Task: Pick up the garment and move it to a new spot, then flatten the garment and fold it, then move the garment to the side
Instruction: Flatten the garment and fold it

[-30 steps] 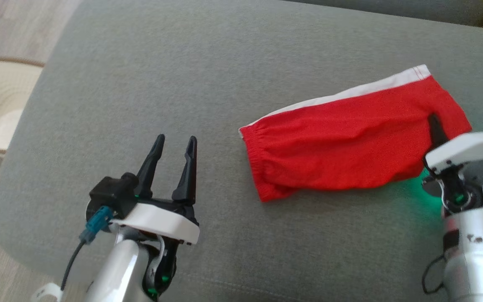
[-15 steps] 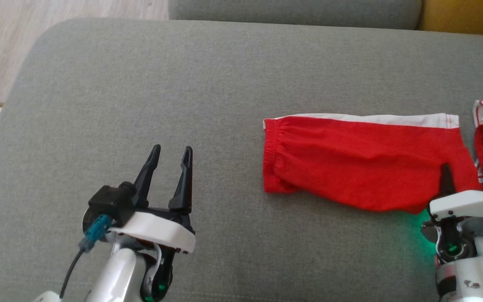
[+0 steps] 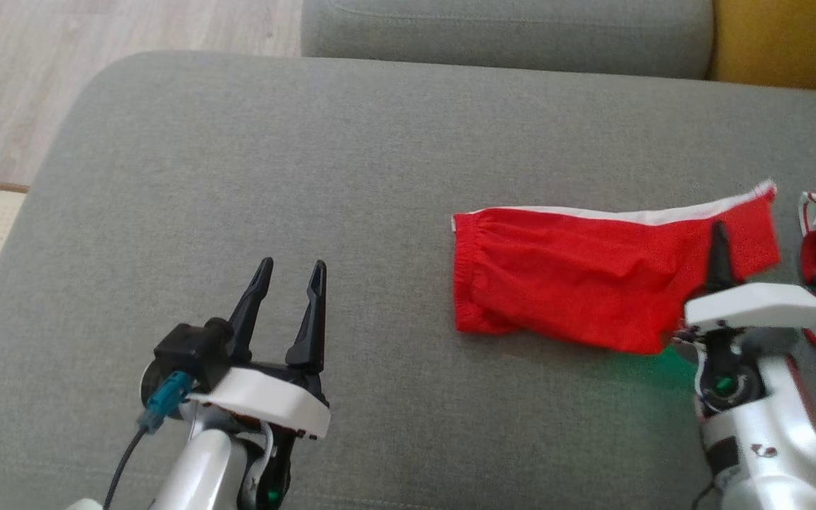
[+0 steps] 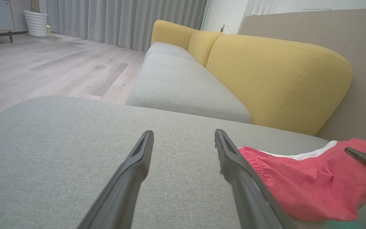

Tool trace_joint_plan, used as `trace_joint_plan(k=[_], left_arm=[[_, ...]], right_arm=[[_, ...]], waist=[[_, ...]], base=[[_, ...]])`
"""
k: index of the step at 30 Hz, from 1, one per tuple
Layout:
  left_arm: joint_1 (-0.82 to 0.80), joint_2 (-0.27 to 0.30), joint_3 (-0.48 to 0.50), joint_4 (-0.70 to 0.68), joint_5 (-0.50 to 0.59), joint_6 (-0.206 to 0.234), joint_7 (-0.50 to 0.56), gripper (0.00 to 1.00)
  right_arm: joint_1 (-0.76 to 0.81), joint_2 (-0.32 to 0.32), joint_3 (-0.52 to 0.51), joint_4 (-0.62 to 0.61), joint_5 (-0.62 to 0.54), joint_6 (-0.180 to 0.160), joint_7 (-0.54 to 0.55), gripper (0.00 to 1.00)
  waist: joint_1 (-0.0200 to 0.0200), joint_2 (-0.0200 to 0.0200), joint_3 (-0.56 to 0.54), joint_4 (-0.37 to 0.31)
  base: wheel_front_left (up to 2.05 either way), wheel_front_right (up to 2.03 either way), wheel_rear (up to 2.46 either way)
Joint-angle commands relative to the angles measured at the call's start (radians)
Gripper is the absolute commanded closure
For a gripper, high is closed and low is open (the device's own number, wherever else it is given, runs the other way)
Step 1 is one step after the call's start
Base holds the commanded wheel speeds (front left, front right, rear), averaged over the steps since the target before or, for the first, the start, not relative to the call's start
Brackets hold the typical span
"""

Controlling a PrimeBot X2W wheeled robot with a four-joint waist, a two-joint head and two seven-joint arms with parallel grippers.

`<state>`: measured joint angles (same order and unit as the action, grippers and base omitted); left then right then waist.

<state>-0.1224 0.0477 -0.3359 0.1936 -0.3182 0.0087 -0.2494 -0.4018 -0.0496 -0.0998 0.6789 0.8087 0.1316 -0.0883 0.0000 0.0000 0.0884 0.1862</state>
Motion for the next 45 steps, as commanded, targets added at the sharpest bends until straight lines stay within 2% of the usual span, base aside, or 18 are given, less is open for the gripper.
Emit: trace_joint_plan(k=[1,12,21,22,23,24,29,36,40,45], left_arm=[[-0.018,0.003,0.039,-0.032,0.004,0.001,-0.012,0.0],[0.005,0.003,0.033,-0.029,0.001,0.007,-0.012,0.0],[0.01,0.003,0.028,-0.024,0.002,0.007,-0.012,0.0],[0.01,0.003,0.029,-0.023,0.002,0.008,-0.012,0.0],[0.01,0.003,0.028,-0.023,0.002,0.007,-0.012,0.0],[0.011,0.003,0.028,-0.023,0.002,0.007,-0.012,0.0],[0.015,0.003,0.029,-0.021,0.001,0.007,-0.012,0.0],[0.018,0.003,0.027,-0.026,-0.002,0.011,-0.012,0.0],[0.013,0.003,0.03,-0.029,-0.005,0.015,-0.012,0.0],[0.009,0.003,0.04,-0.033,-0.001,0.013,-0.012,0.0]], right_arm=[[-0.035,-0.001,0.053,-0.049,0.016,-0.001,-0.009,1.0],[0.011,-0.001,0.335,-0.152,0.115,-0.001,-0.006,1.0],[0.005,-0.001,0.441,-0.119,0.146,-0.001,-0.021,1.0],[0.003,-0.001,0.456,-0.112,0.149,-0.001,-0.018,0.88],[0.001,-0.001,0.471,-0.104,0.154,-0.001,-0.013,0.04],[0.0,-0.001,0.493,-0.102,0.16,-0.001,-0.002,0.0],[-0.002,-0.001,0.567,-0.087,0.171,-0.001,0.021,0.0],[-0.022,-0.001,0.624,0.008,0.194,-0.001,0.064,0.0],[-0.053,-0.001,0.659,0.068,0.195,-0.001,0.079,0.0],[-0.087,-0.001,0.703,0.043,0.218,-0.001,0.051,0.0]], waist=[[0.0,0.0,-0.01,0.011],[0.0,0.0,-0.028,0.073],[0.0,0.0,-0.033,0.112],[0.0,0.0,-0.034,0.116],[0.0,0.0,-0.034,0.12],[0.0,0.0,-0.034,0.124],[0.0,0.0,-0.034,0.133],[0.0,0.0,-0.028,0.131],[0.0,0.0,-0.02,0.115],[0.0,0.0,-0.026,0.063]], base=[[0.0,0.0,0.0],[0.0,0.0,0.0],[0.0,0.0,0.0],[0.0,0.0,0.0],[0.0,0.0,0.0],[0.0,0.0,0.0],[0.0,0.0,0.0],[0.0,0.0,0.0],[0.0,0.0,0.0],[0.0,0.0,0.0]])
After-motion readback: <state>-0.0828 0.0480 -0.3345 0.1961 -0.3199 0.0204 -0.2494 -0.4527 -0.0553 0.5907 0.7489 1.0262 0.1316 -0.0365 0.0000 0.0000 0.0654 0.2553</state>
